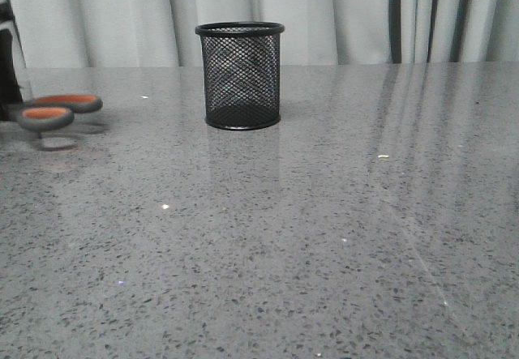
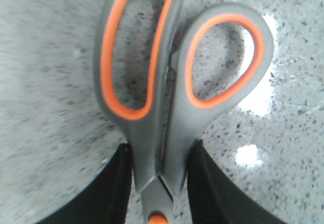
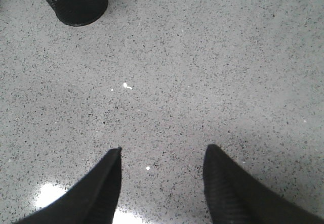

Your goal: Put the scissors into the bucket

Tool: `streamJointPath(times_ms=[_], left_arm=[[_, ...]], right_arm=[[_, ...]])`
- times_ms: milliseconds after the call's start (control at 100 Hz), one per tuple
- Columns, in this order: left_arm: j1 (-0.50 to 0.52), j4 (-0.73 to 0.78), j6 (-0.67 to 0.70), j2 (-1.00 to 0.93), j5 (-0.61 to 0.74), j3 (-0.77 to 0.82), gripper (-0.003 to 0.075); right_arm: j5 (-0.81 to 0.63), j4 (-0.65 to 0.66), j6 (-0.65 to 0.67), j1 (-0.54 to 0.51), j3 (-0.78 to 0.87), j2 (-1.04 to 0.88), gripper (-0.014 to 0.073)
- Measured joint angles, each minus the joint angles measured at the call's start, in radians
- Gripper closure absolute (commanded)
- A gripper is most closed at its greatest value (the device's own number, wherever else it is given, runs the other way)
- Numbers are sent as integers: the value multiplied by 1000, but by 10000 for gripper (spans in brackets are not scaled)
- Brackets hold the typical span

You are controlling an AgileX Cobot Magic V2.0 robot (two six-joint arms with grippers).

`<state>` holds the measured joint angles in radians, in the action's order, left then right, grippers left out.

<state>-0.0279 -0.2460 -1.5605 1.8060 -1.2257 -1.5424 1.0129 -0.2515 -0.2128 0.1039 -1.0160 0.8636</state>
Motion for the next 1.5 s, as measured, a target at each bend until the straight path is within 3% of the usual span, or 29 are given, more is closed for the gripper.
streamJointPath(times_ms=[650, 1050, 1230, 1500], left_arm=[[0, -70, 45, -182, -20, -164, 677], [-2, -265, 47, -276, -30, -202, 677], [-71, -282, 47, -302, -30, -206, 677], [-250, -283, 58, -308, -32, -211, 677]], right_arm=[[-31, -14, 0, 0, 0, 0, 262], [-138, -225, -71, 0, 0, 0, 262], [-182, -334, -121, 0, 0, 0, 262], [-196, -498, -213, 0, 0, 2, 262]])
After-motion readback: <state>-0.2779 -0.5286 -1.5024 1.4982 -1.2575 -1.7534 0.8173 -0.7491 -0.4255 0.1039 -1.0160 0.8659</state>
